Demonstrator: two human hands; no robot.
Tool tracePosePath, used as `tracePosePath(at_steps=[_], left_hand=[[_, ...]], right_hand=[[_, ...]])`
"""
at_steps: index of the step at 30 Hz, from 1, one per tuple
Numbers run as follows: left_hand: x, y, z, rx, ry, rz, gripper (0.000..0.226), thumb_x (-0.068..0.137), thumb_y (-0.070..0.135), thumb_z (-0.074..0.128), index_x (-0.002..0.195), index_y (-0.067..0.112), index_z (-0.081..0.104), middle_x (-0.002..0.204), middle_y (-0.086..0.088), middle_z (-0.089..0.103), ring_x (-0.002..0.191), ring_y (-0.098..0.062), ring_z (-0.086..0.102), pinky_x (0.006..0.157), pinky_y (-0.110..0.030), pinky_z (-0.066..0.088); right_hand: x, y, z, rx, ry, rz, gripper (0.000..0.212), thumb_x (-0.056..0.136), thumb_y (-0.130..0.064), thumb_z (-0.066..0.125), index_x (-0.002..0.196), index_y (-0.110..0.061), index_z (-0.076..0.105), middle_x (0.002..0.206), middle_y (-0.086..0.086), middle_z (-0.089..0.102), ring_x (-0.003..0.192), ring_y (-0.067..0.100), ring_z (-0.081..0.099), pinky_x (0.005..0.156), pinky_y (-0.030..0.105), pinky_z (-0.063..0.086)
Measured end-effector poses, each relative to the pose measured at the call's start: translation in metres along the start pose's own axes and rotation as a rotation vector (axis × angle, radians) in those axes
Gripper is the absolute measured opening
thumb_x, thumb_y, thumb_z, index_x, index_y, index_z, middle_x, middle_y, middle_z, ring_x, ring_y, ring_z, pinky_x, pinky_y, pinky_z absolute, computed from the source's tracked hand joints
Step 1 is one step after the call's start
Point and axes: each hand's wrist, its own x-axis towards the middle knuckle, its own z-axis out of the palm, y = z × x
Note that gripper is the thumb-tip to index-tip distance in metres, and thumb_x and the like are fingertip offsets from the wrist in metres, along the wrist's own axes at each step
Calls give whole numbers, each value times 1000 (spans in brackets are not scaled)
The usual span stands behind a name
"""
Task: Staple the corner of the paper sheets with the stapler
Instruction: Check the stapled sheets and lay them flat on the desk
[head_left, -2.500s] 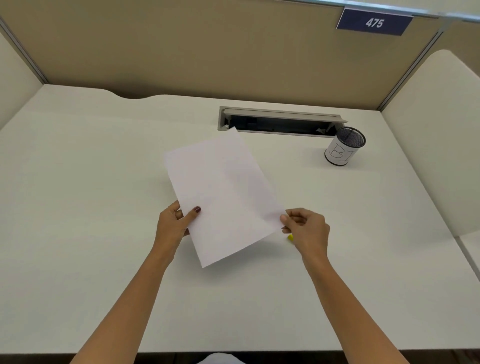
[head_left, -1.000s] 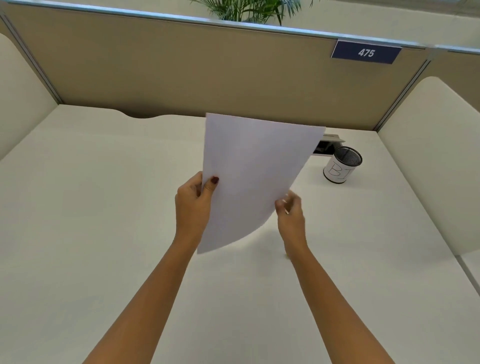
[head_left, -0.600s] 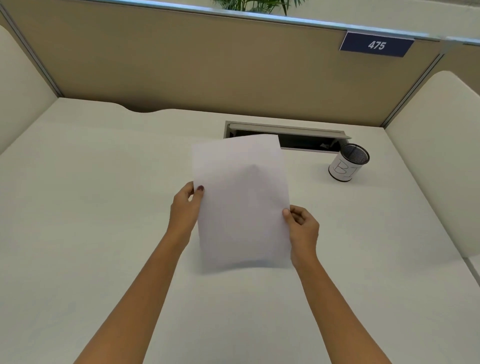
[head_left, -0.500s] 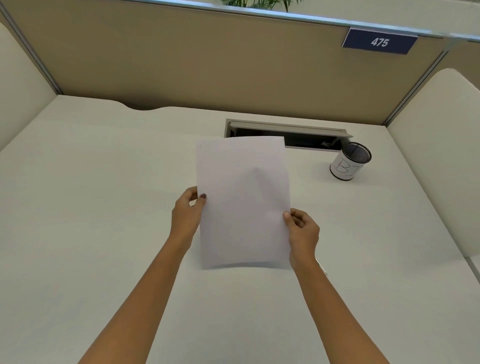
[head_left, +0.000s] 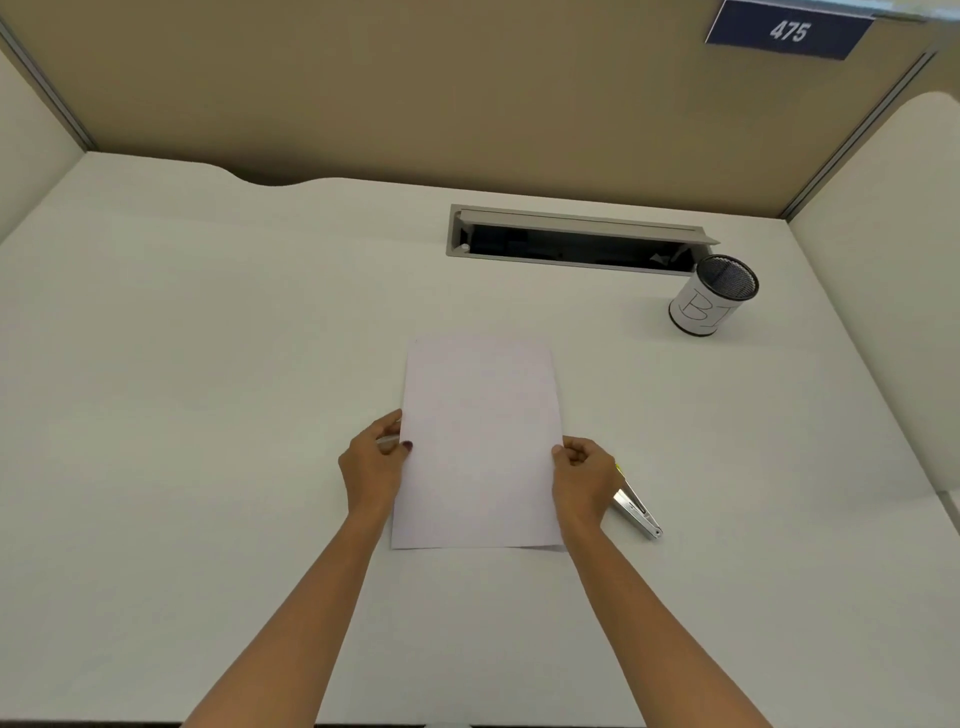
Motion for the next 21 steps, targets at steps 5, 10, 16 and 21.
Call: tracePosePath(at_steps=[5, 10, 16, 21], left_hand=[[3, -5, 6, 114, 88, 76, 38, 81, -6, 68, 118, 6, 67, 112, -13, 70, 93, -21, 68, 87, -20, 46], [0, -10, 10, 250, 100, 151, 43, 81, -6, 69, 123, 3, 63, 114, -17, 65, 91, -24, 65, 83, -19, 44], [-3, -18, 12, 247, 95, 188, 47, 85, -3, 64, 131, 5, 56, 123, -15, 56, 104, -28, 60, 92, -36, 50], [-8, -25, 17, 424, 75, 331, 49, 93, 18, 57, 140, 10, 45, 137, -11, 50, 124, -29, 47, 103, -41, 39]], right_hand=[[-1, 8, 3, -124, 1, -81, 10, 85, -4, 61, 92, -3, 68, 73, 3, 65, 82, 27, 63, 73, 26, 41], [-5, 12, 8, -221, 37, -140, 12, 87, -4, 60, 98, -4, 66, 97, 13, 63, 89, 27, 59, 71, 26, 37], [-9, 18, 0, -296, 45, -345, 23, 87, 2, 58, 108, -4, 63, 107, 12, 57, 99, 27, 54, 78, 18, 33], [-12, 25, -24, -331, 40, -553, 31, 87, 2, 59, 116, -10, 62, 114, 8, 54, 110, 20, 48, 90, 23, 42]])
